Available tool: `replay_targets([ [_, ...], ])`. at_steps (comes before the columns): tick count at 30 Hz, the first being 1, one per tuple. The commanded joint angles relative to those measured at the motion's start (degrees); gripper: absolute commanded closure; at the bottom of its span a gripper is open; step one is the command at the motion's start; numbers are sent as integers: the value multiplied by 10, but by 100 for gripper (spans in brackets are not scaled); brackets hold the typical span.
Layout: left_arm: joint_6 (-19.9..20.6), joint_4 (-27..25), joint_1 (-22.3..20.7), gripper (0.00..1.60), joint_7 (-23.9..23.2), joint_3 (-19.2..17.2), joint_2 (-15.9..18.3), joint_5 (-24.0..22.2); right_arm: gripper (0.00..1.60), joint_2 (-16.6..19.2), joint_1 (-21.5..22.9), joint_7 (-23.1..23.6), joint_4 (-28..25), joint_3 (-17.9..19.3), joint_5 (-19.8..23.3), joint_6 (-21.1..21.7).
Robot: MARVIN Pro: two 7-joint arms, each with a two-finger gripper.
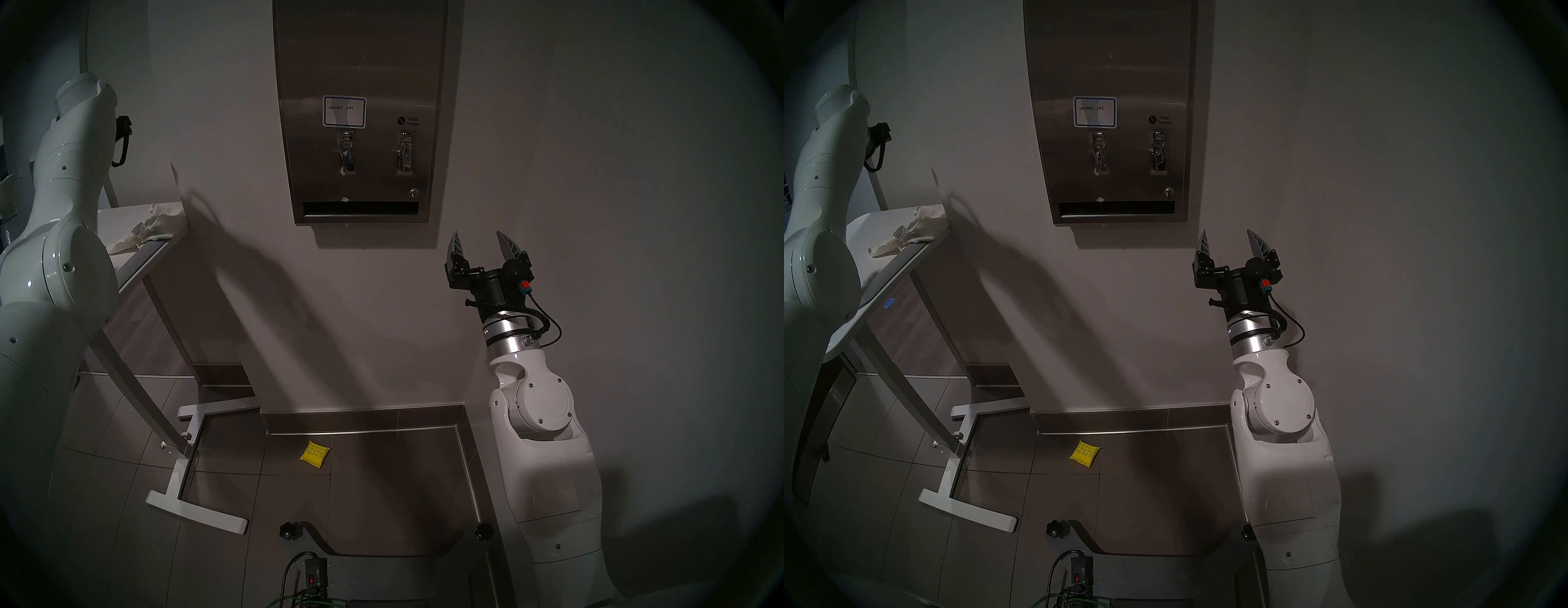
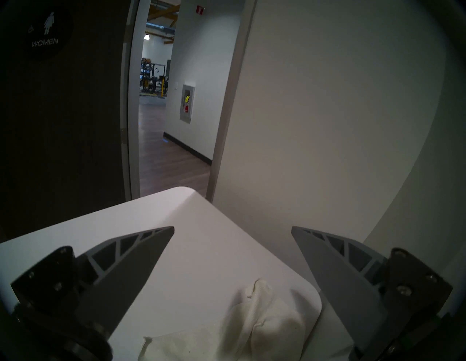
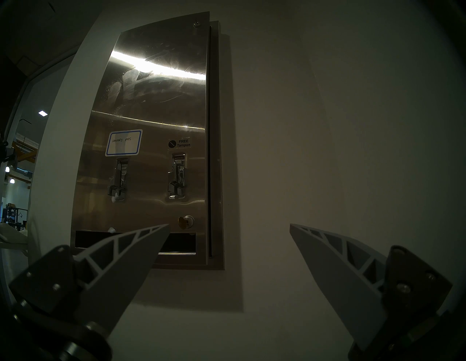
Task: Pick up the cloth and wipe the surface
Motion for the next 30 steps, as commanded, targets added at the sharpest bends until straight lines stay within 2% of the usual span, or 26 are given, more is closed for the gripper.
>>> replay_targets([
  [1,-45,-64,50,0,-9,8,-2,8,0,1,12,1,-19,0,0,-6],
  [14,-135,-146,164,0,16,33,-16,42,0,1,13,1,-17,0,0,-6],
  [16,-153,-180,193,0,25,32,-19,46,0,1,13,0,-17,0,0,-6],
  [18,-172,-178,200,0,32,36,-22,50,0,1,13,0,-17,0,0,-6],
  [19,-176,-215,221,0,36,35,-22,52,0,2,13,0,-17,-1,0,-6],
  [20,-186,-192,213,0,38,39,-24,56,0,1,13,0,-17,0,0,-6],
  [21,-186,-192,213,0,38,39,-24,56,0,1,13,0,-17,0,0,-6],
  [23,-210,-212,235,0,54,41,-26,64,0,1,13,0,-17,0,0,-6],
  [30,-255,-252,287,0,82,41,-32,75,0,1,13,0,-17,0,0,-6],
])
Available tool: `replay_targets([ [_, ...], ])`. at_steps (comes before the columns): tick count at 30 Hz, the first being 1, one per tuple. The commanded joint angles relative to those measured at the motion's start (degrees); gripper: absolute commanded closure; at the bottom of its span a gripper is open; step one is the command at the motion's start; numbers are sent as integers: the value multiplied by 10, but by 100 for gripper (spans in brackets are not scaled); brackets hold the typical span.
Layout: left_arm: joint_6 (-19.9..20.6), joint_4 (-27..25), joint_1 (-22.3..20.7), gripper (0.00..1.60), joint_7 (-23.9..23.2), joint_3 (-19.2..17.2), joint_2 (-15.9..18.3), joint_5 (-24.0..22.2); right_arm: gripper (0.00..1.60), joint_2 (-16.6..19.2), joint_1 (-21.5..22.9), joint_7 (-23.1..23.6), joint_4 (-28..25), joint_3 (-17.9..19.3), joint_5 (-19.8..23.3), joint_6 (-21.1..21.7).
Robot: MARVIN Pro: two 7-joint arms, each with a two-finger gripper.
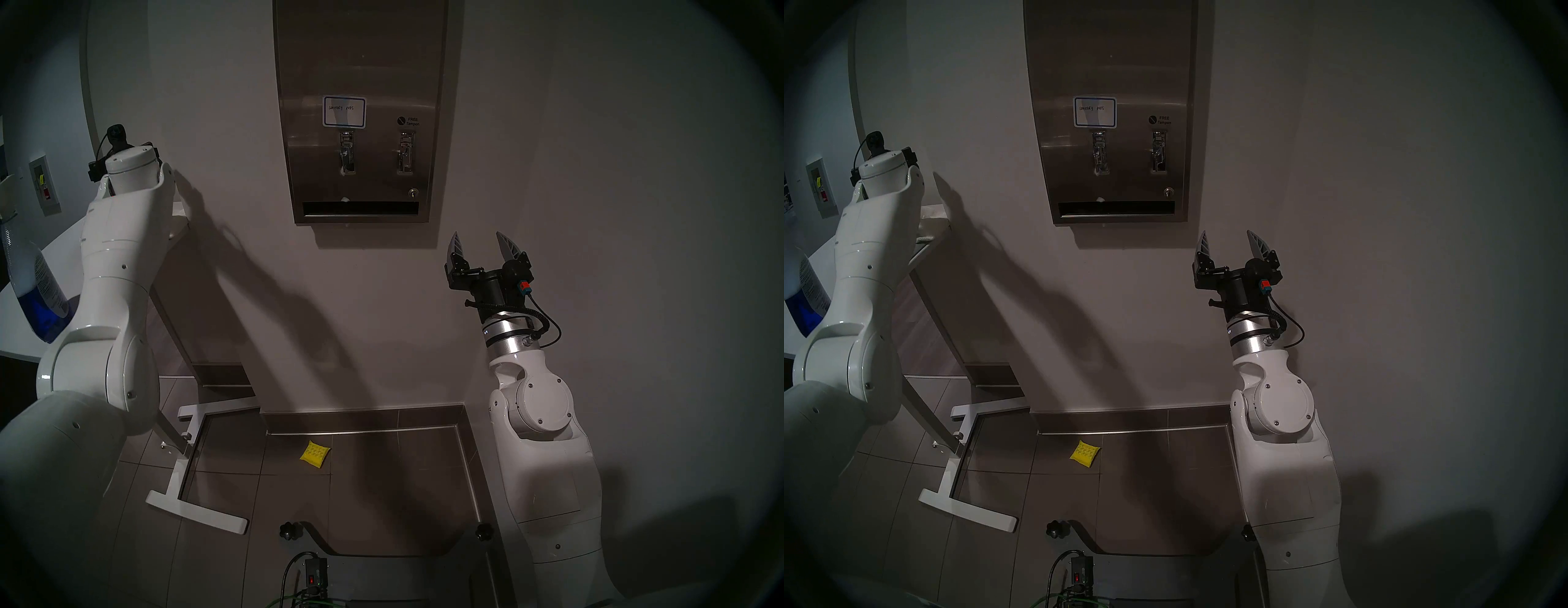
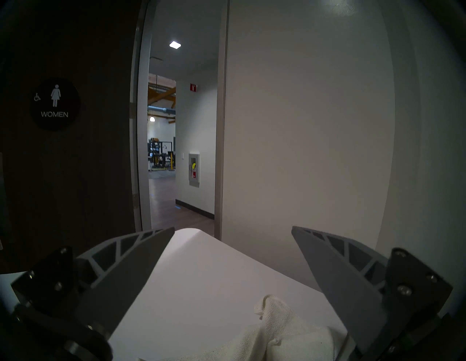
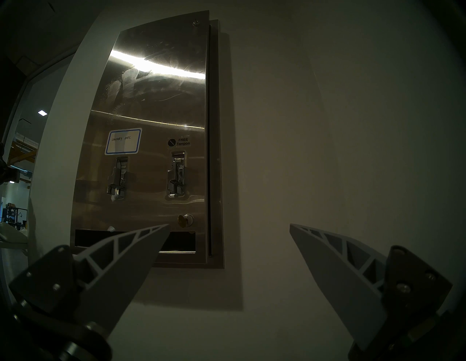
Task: Pick up the cloth and wipe the surface
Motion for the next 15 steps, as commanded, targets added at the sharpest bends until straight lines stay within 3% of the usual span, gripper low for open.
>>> replay_targets([
  [1,-60,-64,45,0,28,0,-1,19,0,1,13,1,-20,0,0,-6],
  [15,-106,-155,165,0,82,-12,-26,19,0,1,13,1,-20,0,0,-7],
])
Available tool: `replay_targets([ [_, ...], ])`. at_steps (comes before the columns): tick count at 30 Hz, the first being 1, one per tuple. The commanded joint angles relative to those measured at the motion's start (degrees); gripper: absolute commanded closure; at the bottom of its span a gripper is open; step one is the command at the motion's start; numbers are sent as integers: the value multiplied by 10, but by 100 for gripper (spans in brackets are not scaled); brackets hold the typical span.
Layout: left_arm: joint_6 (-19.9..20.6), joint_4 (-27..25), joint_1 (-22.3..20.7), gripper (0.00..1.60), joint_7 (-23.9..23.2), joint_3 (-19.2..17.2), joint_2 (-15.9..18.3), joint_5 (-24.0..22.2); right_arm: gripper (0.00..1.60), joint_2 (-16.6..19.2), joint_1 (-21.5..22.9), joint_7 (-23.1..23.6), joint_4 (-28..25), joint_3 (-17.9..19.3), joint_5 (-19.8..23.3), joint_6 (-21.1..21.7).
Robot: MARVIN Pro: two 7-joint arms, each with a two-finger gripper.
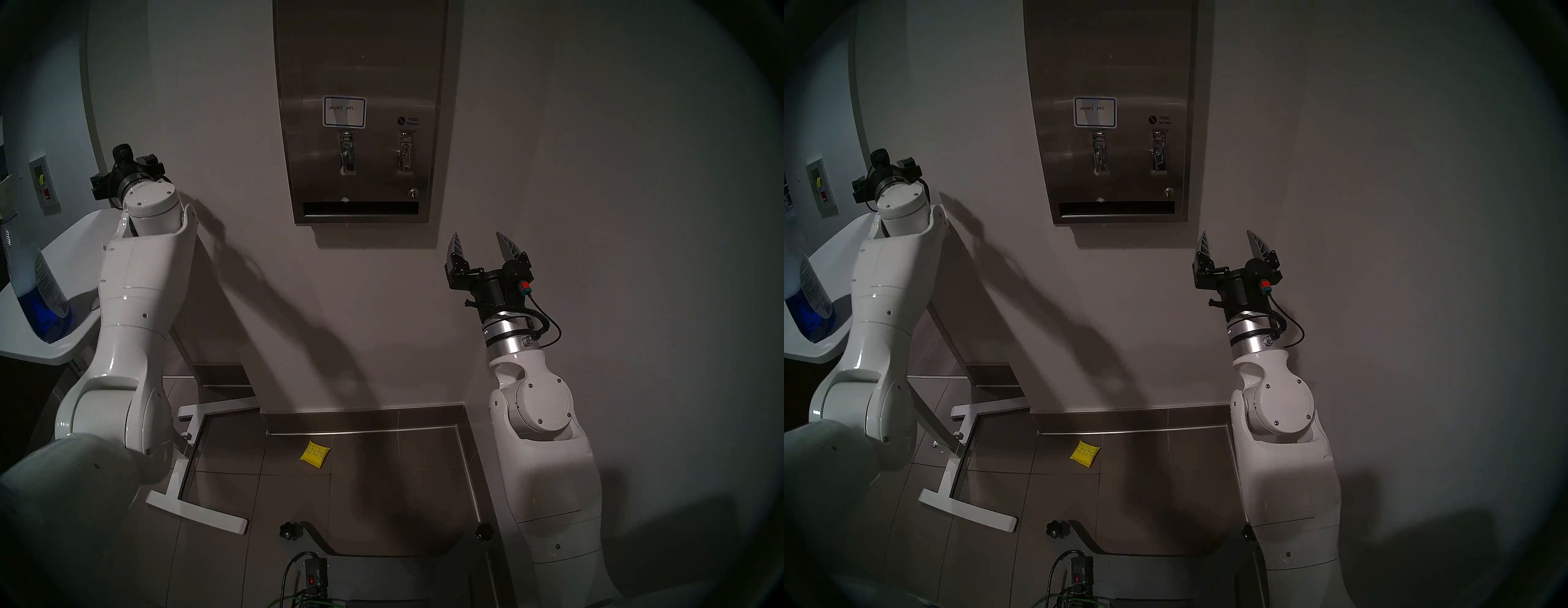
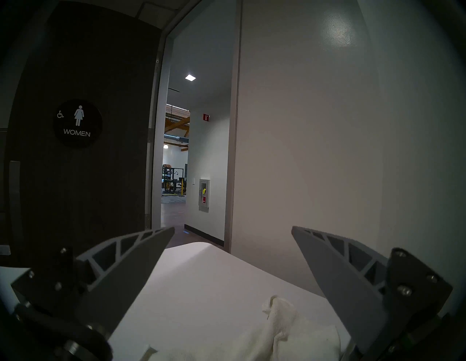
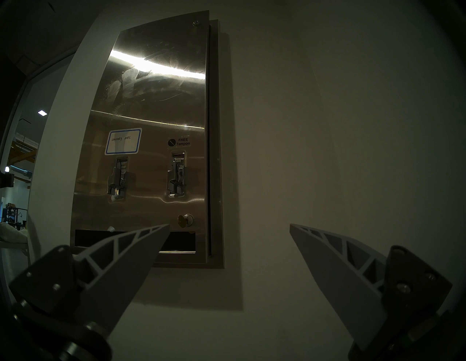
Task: Pick up the cloth and wipe the surface
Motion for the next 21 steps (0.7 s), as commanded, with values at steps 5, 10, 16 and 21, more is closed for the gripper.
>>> replay_targets([
  [5,-32,-91,81,0,31,-15,-13,3,0,1,13,1,-20,0,0,-7],
  [10,-32,-122,108,0,8,-12,-14,-8,0,1,13,1,-20,0,0,-7],
  [16,-7,-158,134,0,-34,-23,-16,-50,0,1,13,1,-19,0,0,-6],
  [21,25,-195,167,0,-81,-39,0,-91,0,1,13,1,-19,0,0,-6],
])
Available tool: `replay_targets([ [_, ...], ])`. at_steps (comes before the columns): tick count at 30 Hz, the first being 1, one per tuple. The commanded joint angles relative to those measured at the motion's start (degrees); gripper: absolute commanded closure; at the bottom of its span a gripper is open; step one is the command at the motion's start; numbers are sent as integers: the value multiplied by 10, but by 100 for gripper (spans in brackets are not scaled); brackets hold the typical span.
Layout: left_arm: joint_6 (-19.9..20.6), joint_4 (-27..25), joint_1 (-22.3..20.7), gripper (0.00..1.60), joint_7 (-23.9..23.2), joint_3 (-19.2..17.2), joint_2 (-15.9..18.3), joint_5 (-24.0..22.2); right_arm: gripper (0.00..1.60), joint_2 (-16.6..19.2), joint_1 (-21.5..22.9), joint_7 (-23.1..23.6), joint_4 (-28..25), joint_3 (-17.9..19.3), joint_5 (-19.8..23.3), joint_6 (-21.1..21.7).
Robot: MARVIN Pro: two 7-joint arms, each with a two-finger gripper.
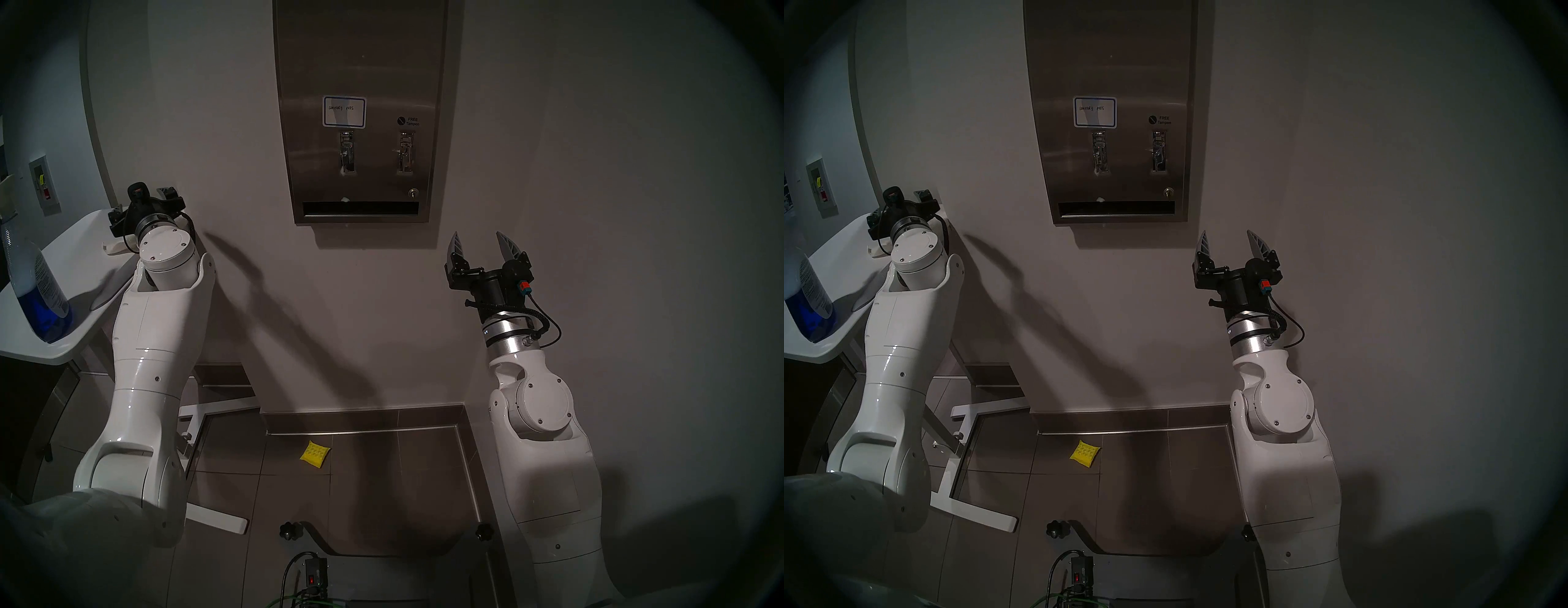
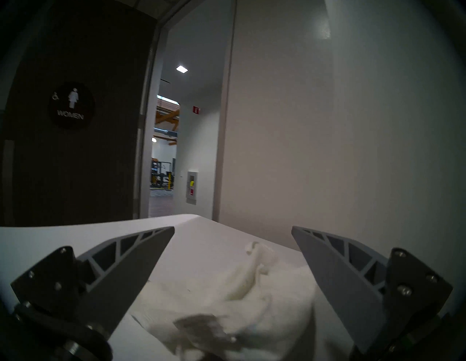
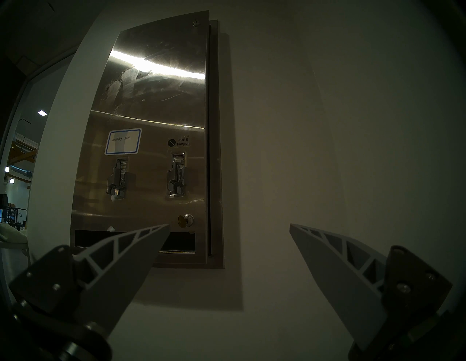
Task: Pick up the cloth and wipe the surface
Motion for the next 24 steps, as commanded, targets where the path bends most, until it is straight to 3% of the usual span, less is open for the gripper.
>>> replay_targets([
  [1,33,-74,32,0,-62,-23,25,-46,0,1,13,1,-19,0,0,-6],
  [11,99,-125,83,0,-153,-28,52,-118,0,1,13,1,-20,0,0,-7],
  [12,114,-145,97,0,-178,-36,55,-132,0,1,13,1,-20,0,0,-7],
  [13,115,-129,88,0,-165,-29,60,-142,0,1,13,1,-20,0,0,-7],
  [17,152,-158,109,0,-209,-34,80,-184,0,1,13,1,-21,0,0,-7],
  [18,172,-178,126,0,-237,-37,94,-204,0,1,12,1,-22,0,-1,-7],
  [22,173,-182,139,0,-253,-28,109,-216,0,1,12,2,-23,0,-1,-7],
  [24,143,-158,143,0,-282,-37,96,-205,0,1,11,2,-25,0,-1,-7],
])
